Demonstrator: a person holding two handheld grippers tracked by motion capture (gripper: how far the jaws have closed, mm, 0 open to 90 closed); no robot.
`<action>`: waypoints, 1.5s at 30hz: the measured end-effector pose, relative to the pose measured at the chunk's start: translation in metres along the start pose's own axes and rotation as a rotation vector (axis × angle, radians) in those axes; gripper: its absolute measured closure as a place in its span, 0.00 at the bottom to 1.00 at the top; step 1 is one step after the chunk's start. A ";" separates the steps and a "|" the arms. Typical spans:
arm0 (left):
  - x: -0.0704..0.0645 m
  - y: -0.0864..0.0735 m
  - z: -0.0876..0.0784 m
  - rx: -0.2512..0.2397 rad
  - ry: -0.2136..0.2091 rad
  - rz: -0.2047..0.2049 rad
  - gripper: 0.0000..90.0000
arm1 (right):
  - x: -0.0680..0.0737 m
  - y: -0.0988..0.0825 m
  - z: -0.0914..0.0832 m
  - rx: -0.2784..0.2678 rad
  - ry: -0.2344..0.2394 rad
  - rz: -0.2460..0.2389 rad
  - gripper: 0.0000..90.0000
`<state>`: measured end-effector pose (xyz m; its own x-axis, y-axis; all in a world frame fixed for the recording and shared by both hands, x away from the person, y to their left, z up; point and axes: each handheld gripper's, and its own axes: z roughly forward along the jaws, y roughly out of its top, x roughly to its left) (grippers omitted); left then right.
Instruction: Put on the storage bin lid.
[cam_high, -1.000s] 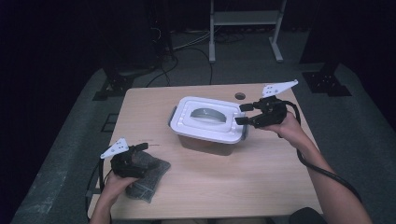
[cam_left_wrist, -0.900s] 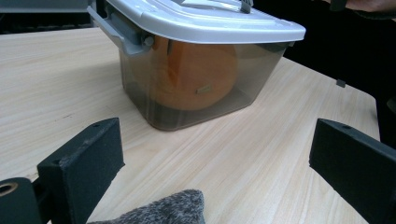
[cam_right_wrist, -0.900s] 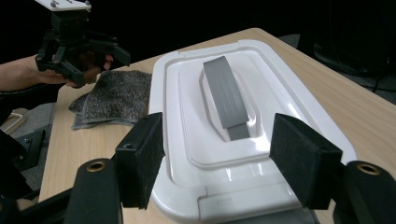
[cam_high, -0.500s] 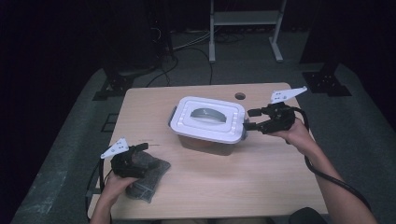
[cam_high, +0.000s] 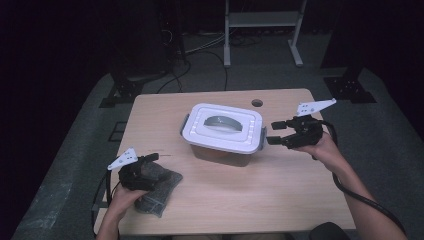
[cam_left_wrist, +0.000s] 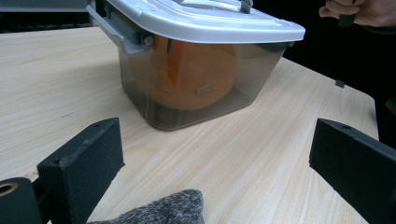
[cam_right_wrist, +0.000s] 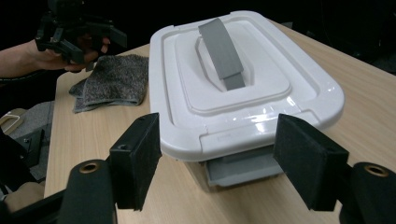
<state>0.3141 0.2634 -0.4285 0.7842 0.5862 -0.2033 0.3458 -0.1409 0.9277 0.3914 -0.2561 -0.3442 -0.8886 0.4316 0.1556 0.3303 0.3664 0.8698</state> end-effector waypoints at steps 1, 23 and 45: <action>0.000 0.000 0.000 -0.001 0.000 0.000 0.03 | 0.000 -0.002 -0.001 0.001 0.000 0.006 0.34; 0.001 -0.001 0.000 0.006 0.001 -0.003 0.03 | -0.002 -0.048 -0.016 -0.005 -0.020 0.086 0.32; -0.001 0.000 0.001 0.017 0.005 0.012 0.03 | 0.001 -0.093 -0.024 -0.007 -0.039 0.155 0.32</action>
<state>0.3138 0.2620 -0.4290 0.7855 0.5887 -0.1909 0.3456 -0.1614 0.9244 0.3526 -0.3095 -0.4140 -0.8140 0.5142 0.2701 0.4602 0.2872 0.8400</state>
